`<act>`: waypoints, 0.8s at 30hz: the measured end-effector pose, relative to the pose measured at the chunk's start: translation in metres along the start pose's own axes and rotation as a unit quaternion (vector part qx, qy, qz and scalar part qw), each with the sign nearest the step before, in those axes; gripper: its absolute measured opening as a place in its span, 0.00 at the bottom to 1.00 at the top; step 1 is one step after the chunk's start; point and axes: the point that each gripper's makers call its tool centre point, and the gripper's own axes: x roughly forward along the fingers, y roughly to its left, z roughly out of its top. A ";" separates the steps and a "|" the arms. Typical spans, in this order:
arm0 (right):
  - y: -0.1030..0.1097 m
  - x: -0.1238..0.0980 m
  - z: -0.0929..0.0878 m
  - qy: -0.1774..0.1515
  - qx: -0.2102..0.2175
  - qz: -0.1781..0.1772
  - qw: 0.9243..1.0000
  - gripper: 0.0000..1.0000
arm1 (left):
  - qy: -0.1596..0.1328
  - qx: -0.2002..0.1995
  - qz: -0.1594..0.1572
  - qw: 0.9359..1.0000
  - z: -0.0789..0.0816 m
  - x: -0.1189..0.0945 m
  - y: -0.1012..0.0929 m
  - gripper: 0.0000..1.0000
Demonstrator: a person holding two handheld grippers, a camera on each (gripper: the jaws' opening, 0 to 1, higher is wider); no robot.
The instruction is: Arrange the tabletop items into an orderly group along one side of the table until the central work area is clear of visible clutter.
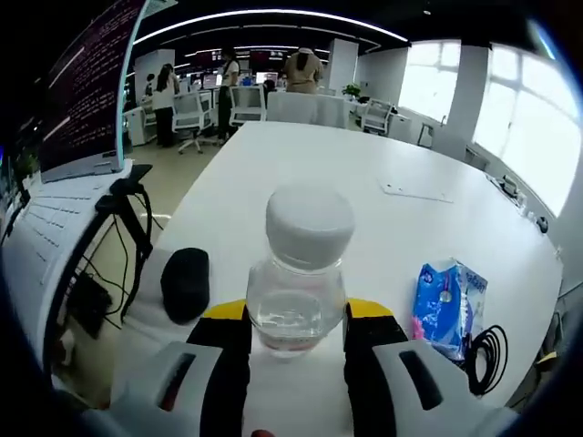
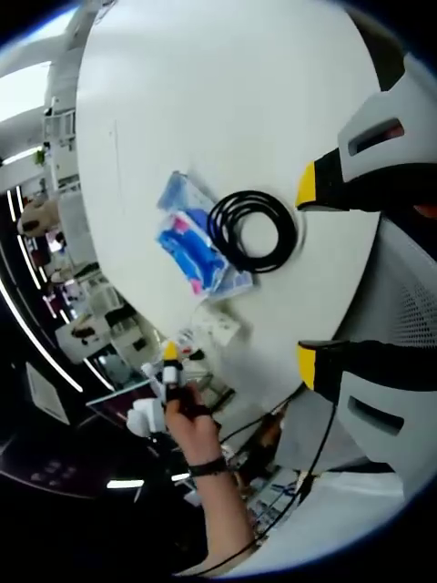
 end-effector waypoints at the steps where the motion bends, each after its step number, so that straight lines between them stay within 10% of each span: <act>1: -0.001 0.000 -0.001 0.001 0.001 -0.001 1.000 0.56 | -0.001 0.002 -0.002 1.000 0.002 0.002 -0.001 0.39; 24: 0.006 0.000 -0.008 0.012 0.005 0.002 1.000 0.56 | 0.008 -0.022 -0.044 0.999 0.002 0.005 -0.001 0.48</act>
